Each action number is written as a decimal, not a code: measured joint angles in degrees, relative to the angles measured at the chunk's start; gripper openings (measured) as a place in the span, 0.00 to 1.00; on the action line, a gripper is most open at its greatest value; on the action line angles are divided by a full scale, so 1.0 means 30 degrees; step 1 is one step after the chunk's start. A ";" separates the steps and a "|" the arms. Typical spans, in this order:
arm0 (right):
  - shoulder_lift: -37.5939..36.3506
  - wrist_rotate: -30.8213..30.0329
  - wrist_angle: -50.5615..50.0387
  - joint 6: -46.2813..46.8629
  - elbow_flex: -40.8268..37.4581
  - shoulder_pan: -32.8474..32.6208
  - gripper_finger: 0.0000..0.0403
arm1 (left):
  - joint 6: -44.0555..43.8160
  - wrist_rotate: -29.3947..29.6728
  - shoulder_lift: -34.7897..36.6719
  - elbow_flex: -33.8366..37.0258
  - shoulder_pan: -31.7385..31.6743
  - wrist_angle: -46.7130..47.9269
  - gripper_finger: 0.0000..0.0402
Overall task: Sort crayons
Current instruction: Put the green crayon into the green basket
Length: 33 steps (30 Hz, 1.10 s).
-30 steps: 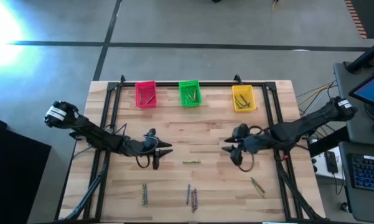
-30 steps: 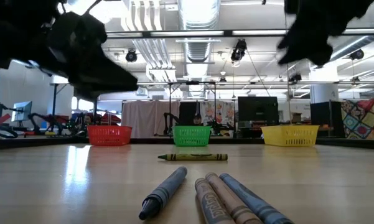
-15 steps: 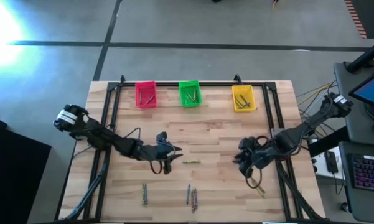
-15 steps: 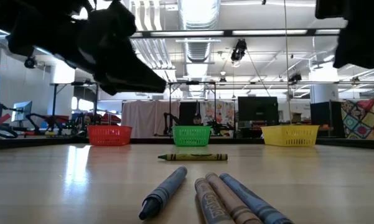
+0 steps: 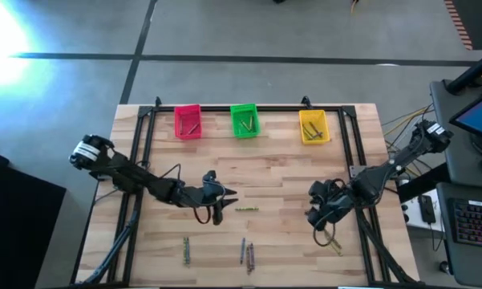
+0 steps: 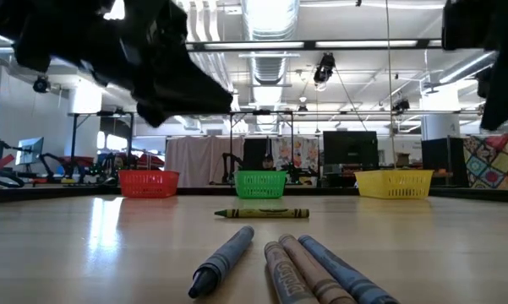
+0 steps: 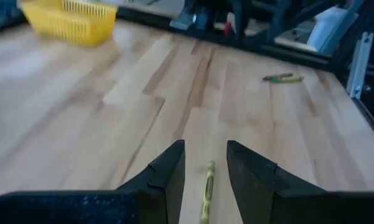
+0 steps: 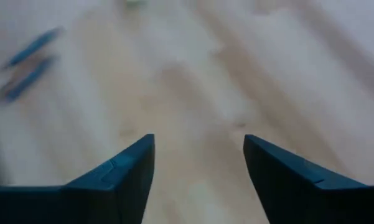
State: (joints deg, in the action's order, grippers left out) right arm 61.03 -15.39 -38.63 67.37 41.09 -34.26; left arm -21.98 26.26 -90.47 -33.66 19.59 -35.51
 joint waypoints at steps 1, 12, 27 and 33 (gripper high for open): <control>0.0488 -0.0654 -0.0358 0.1114 -0.0158 0.0000 0.60 | -0.0310 -0.0158 -0.0371 0.0061 -0.0010 -0.0211 0.27; 0.6161 -0.0885 0.0631 0.3070 0.0269 -0.0260 0.55 | -0.0134 -0.3948 -0.5583 -0.3599 -0.0040 0.2745 0.51; 0.8597 -0.3425 0.2228 0.1701 0.1817 -0.1480 0.45 | 0.0281 -0.3205 -0.7509 -0.5935 -0.1011 0.6795 0.25; 0.8476 -0.5572 0.2112 0.1845 0.1802 -0.1625 0.42 | 0.0950 -0.3599 -0.7302 -0.5650 -0.1552 0.7192 0.04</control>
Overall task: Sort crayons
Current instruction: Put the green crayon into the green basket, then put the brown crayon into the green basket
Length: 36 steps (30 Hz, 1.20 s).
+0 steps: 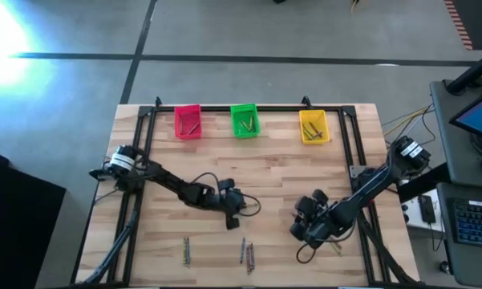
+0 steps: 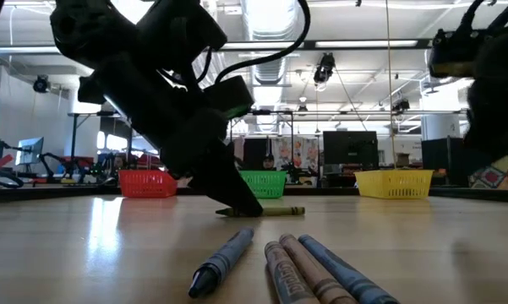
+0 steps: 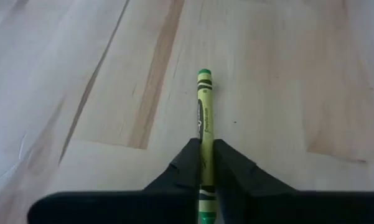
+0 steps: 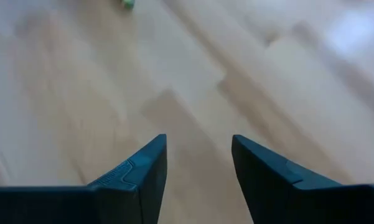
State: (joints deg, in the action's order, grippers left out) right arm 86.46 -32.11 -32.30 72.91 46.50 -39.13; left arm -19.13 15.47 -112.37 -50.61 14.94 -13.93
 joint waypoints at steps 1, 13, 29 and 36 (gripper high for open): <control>-0.0030 -0.0675 0.0016 0.0135 0.0000 0.0000 0.42 | 0.0345 -0.0237 0.0295 0.0163 -0.0209 0.0006 0.05; 0.1573 -0.3872 0.0566 0.2186 -0.0211 -0.1133 0.36 | 0.3564 -0.1382 0.4588 -0.0299 -0.8250 0.1856 0.02; 0.1017 -0.3694 -0.0305 0.4080 -0.0139 -0.1731 0.36 | 0.1200 -0.1515 0.1844 -0.5822 -1.3869 0.3509 0.26; -0.0846 0.3294 -0.3084 0.5442 0.0012 -0.1930 0.39 | 0.2573 -0.1494 0.2731 -0.6800 -1.2957 0.6408 0.51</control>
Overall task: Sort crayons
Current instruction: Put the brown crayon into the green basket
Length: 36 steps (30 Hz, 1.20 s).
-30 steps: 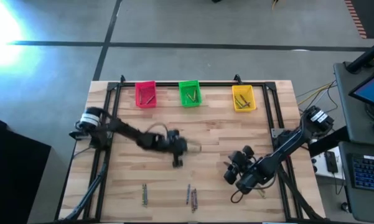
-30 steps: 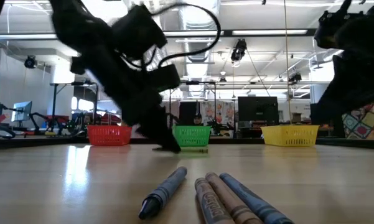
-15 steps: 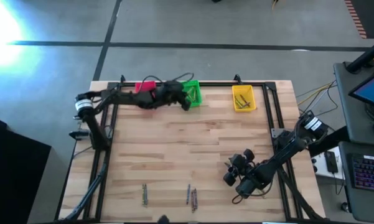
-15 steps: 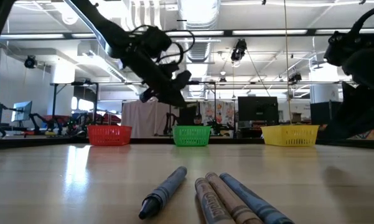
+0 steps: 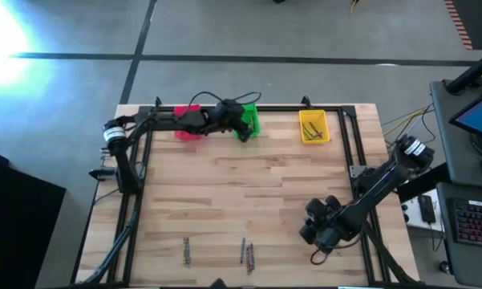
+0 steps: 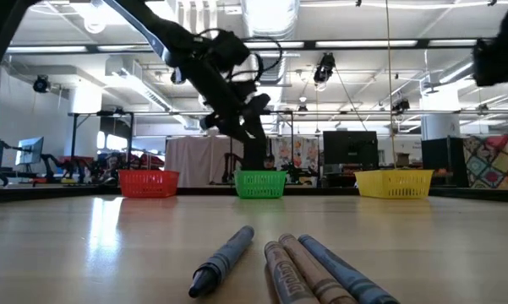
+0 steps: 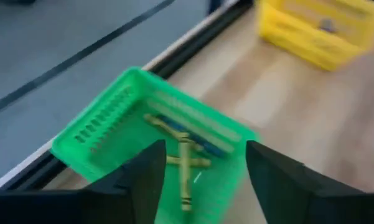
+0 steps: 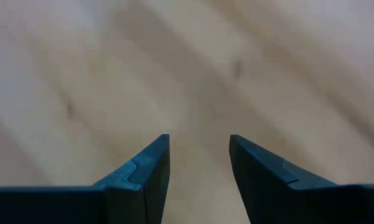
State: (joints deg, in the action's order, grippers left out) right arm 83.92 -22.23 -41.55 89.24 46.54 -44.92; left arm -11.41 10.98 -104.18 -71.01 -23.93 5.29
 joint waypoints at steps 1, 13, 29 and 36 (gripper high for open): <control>-0.0192 0.1067 -0.0181 0.0420 -0.0005 -0.0158 0.39 | 0.0132 -0.0004 0.0411 0.0350 0.0333 -0.0033 0.53; -0.0794 0.3515 -0.0403 0.4171 0.0294 -0.3745 0.32 | -0.0979 0.0332 0.5438 0.8291 0.6076 -0.6114 0.48; -0.0146 0.5964 -0.1024 0.6641 -0.0019 -0.4438 0.28 | -0.2807 0.3665 0.6302 1.1519 0.9205 -0.7056 0.46; 0.0346 0.6062 -0.0943 0.6767 -0.0171 -0.4438 0.28 | -0.2473 0.3687 0.6302 1.1454 0.9198 -0.6992 0.46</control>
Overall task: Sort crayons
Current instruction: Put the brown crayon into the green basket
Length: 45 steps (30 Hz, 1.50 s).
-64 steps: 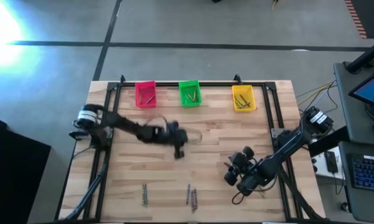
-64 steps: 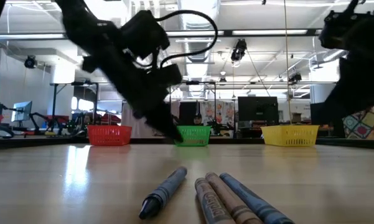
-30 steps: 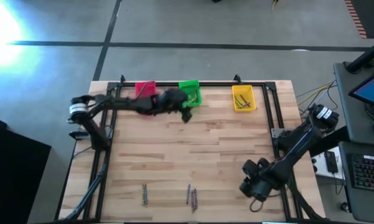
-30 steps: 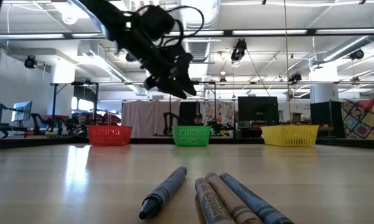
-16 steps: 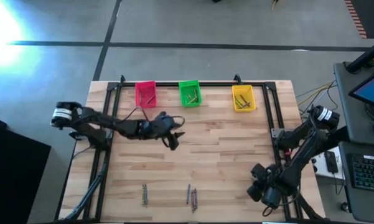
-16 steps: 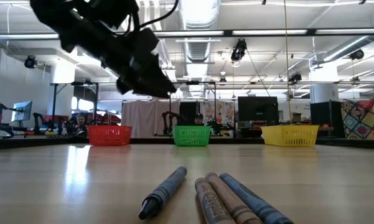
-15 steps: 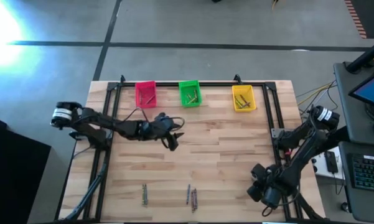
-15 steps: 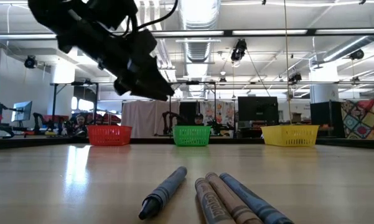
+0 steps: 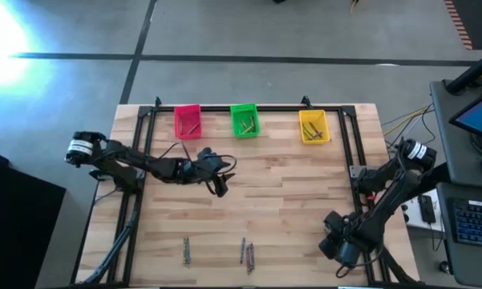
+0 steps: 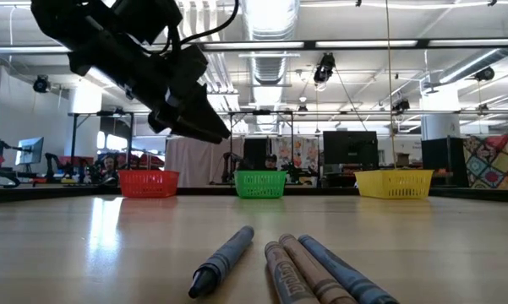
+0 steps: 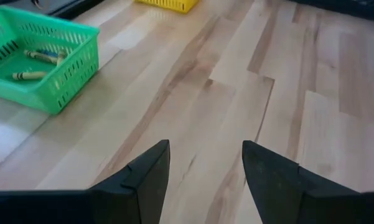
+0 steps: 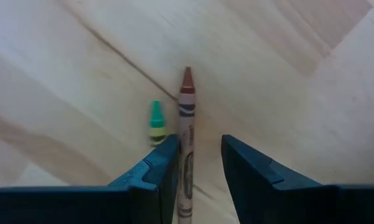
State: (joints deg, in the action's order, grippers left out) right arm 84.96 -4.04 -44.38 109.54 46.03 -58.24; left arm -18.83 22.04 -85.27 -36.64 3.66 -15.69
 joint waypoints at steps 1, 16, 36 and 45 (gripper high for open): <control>0.0197 0.0096 0.0004 0.0002 -0.0011 0.0007 0.28 | 0.0109 0.0000 0.0000 -0.0072 0.0000 -0.0035 0.46; 0.1020 0.0412 0.0087 -0.0579 -0.0060 0.0184 0.21 | 0.0491 0.0051 -0.0007 -0.0386 0.0000 -0.0935 0.46; 0.0961 -0.6520 -0.0154 -0.3254 -0.0177 0.1604 0.03 | 0.1890 0.1986 0.2567 0.0519 0.0003 -0.1260 0.46; 0.0827 -0.8295 0.0051 -0.5976 -0.0105 0.3571 0.03 | 0.1764 0.1878 0.1950 0.0532 0.0015 -0.1565 0.46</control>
State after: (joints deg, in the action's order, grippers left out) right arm 87.44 -28.93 -44.23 91.61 45.71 -47.53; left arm -13.54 27.68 -79.42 -35.05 3.70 -20.38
